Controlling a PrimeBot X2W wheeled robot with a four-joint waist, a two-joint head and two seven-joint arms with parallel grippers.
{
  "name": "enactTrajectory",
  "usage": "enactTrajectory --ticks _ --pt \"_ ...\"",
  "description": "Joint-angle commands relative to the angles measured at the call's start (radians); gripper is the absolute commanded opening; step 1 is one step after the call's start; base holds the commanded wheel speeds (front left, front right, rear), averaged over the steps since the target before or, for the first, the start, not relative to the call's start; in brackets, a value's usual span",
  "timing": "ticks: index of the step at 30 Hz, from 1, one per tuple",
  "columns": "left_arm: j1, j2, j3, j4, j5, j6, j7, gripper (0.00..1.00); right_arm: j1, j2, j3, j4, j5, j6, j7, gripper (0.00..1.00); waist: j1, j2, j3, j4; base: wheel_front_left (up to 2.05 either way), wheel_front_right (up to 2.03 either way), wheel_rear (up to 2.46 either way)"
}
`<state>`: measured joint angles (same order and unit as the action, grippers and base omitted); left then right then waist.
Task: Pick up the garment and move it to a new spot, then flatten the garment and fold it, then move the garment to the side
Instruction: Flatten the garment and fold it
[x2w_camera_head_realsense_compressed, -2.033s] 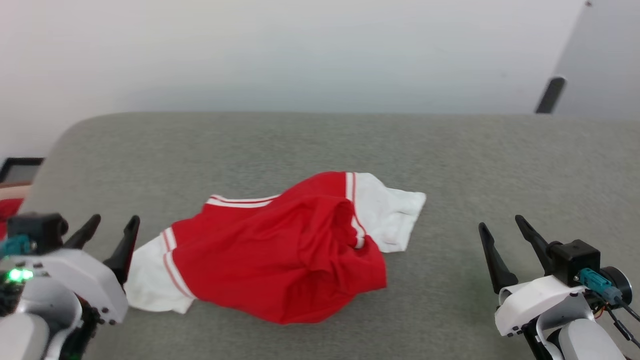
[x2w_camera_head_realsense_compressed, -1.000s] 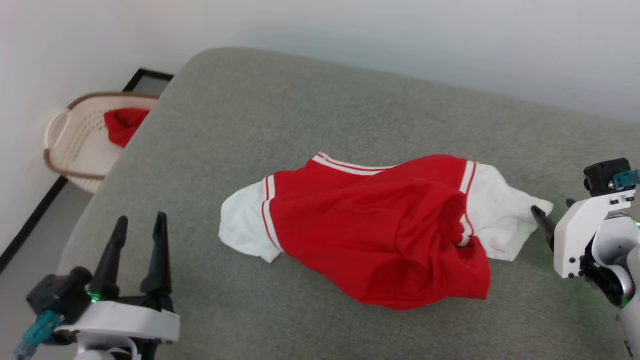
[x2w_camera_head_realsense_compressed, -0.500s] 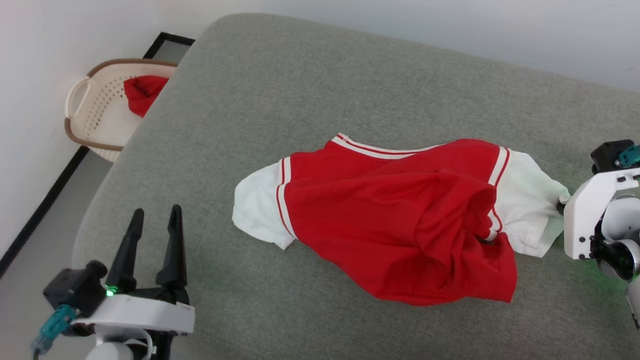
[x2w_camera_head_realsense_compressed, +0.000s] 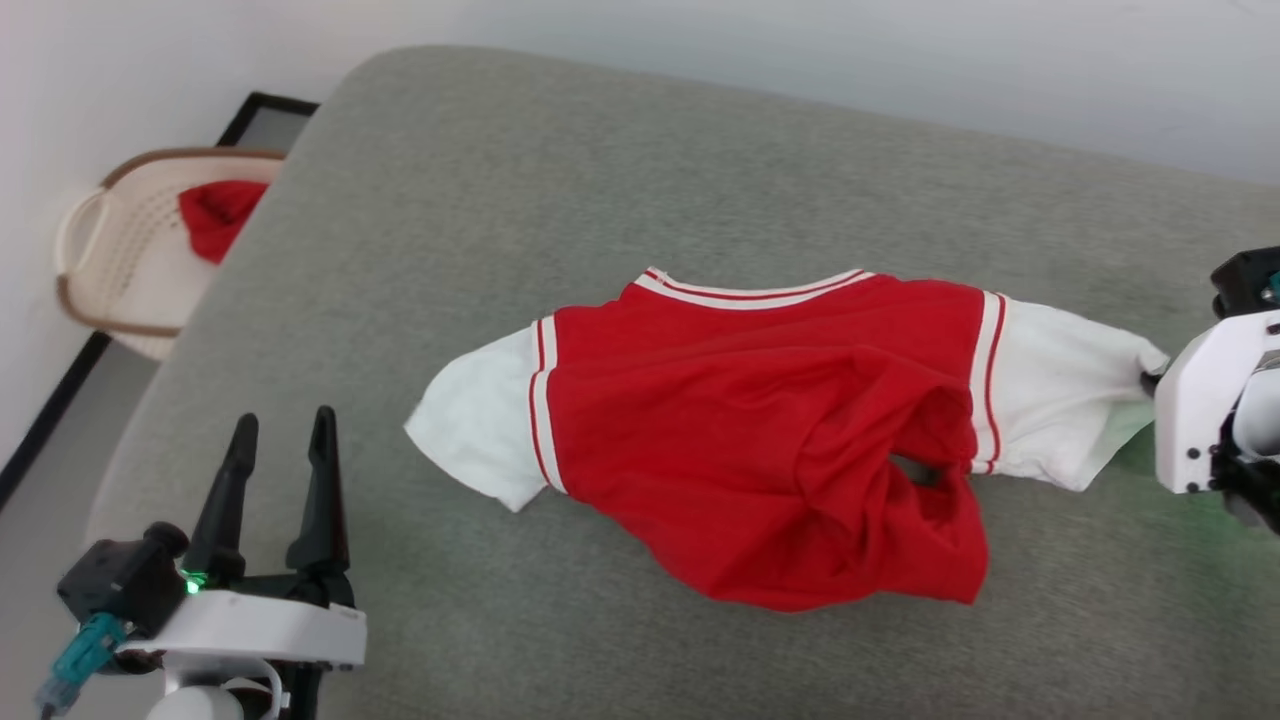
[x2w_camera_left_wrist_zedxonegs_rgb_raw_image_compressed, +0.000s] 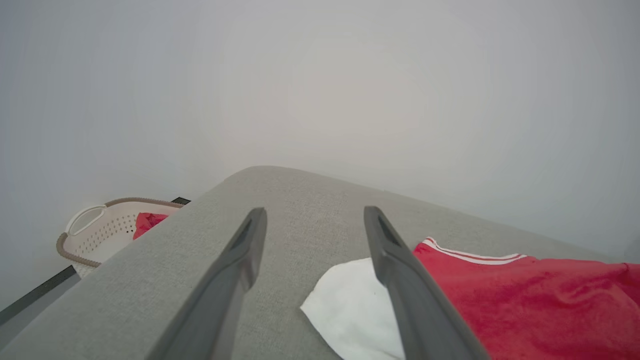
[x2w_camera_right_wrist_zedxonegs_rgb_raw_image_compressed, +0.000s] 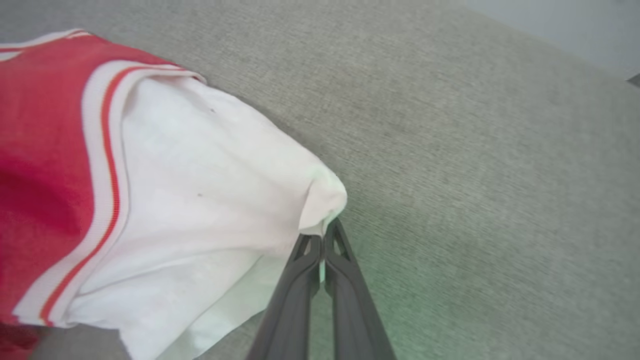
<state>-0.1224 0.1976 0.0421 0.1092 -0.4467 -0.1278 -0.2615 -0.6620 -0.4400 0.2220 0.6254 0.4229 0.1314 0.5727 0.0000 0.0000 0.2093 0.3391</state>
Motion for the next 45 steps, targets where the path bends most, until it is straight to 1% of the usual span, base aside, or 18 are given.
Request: enactTrajectory --ticks 1,3,11,17,20,22,24,25,26,28,29,30,34,38,42,45 --pt "0.007 0.008 0.000 -0.006 0.003 -0.004 -0.004 1.00 0.007 -0.022 0.000 -0.015 0.007 -0.001 -0.004 0.00 0.0000 0.0000 -0.013 -0.037 0.00 0.00 0.00" --pt "0.009 0.012 -0.001 -0.008 0.003 -0.004 -0.003 1.00 0.011 -0.029 -0.002 -0.022 0.010 -0.001 -0.006 0.00 0.0000 0.0000 -0.014 -0.047 0.00 0.00 0.00" --pt "0.007 0.034 -0.013 -0.019 -0.003 -0.005 -0.003 1.00 0.050 -0.099 -0.043 -0.066 0.014 -0.001 -0.001 0.00 0.0000 0.0000 -0.022 -0.114 0.00 0.00 0.00" --pt "-0.005 0.046 -0.030 -0.014 -0.007 -0.005 -0.002 1.00 0.090 -0.136 -0.100 -0.058 0.005 -0.001 0.002 0.00 0.0000 0.0000 -0.021 -0.136 0.00 0.00 0.00" --pt "-0.012 0.052 -0.038 -0.009 -0.010 -0.005 -0.002 1.00 0.107 -0.139 -0.126 -0.041 -0.002 -0.001 -0.008 0.00 0.0000 0.0000 -0.019 -0.139 0.00 0.00 0.00" --pt "-0.014 0.056 -0.043 -0.006 -0.013 -0.005 -0.002 1.00 0.116 -0.128 -0.143 -0.024 0.009 -0.001 -0.012 0.00 0.0000 0.0000 -0.018 -0.139 0.00 0.00 0.00" --pt "-0.016 0.061 -0.048 -0.001 -0.014 -0.005 -0.002 1.00 0.125 -0.127 -0.145 -0.008 -0.003 -0.001 -0.021 0.00 0.0000 0.0000 -0.018 -0.138 0.00 0.00 0.00" --pt "-0.017 0.064 -0.050 0.002 -0.017 -0.005 -0.002 1.00 0.127 -0.120 -0.149 0.003 -0.003 -0.001 -0.024 0.02 0.0000 0.0000 -0.019 -0.138 0.00 0.00 0.00" --pt "-0.017 0.067 -0.052 0.005 -0.019 -0.005 -0.002 1.00 0.124 -0.114 -0.151 0.011 -0.007 -0.001 -0.029 0.11 0.0000 0.0000 -0.019 -0.138 0.00 0.00 0.00" --pt "-0.019 0.071 -0.054 0.009 -0.020 -0.005 -0.002 1.00 0.114 -0.107 -0.153 0.024 -0.018 -0.001 -0.043 0.54 0.0000 0.0000 -0.021 -0.139 0.00 0.00 0.00" --pt "-0.019 0.074 -0.055 0.012 -0.020 -0.005 -0.002 1.00 0.109 -0.101 -0.155 0.034 -0.017 -0.001 -0.051 0.96 0.0000 0.0000 -0.022 -0.140 0.00 0.00 0.00" --pt "-0.020 0.077 -0.056 0.014 -0.021 -0.005 -0.002 1.00 0.104 -0.096 -0.153 0.044 -0.019 -0.001 -0.057 1.00 0.0000 0.0000 -0.024 -0.143 0.00 0.00 0.00" --pt "-0.016 0.090 -0.061 0.019 -0.024 -0.005 -0.002 1.00 0.088 -0.082 -0.137 0.072 -0.022 -0.001 -0.077 1.00 0.0000 0.0000 -0.040 -0.155 0.00 0.00 0.00" --pt "-0.005 0.107 -0.065 0.022 -0.027 -0.005 0.002 1.00 0.081 -0.074 -0.120 0.075 -0.025 -0.001 -0.092 1.00 0.0000 0.0000 -0.061 -0.179 0.00 0.00 0.00" --pt "0.001 0.125 -0.067 0.013 -0.030 -0.004 0.015 1.00 0.091 -0.069 -0.097 0.046 -0.012 -0.001 -0.128 1.00 0.0000 0.0000 -0.085 -0.208 0.00 0.00 0.00" --pt "0.009 0.142 -0.066 0.000 -0.036 -0.003 0.036 1.00 0.112 -0.060 -0.080 0.003 0.005 -0.001 -0.178 1.00 0.0000 0.0000 -0.102 -0.236 0.00 0.00 0.00"
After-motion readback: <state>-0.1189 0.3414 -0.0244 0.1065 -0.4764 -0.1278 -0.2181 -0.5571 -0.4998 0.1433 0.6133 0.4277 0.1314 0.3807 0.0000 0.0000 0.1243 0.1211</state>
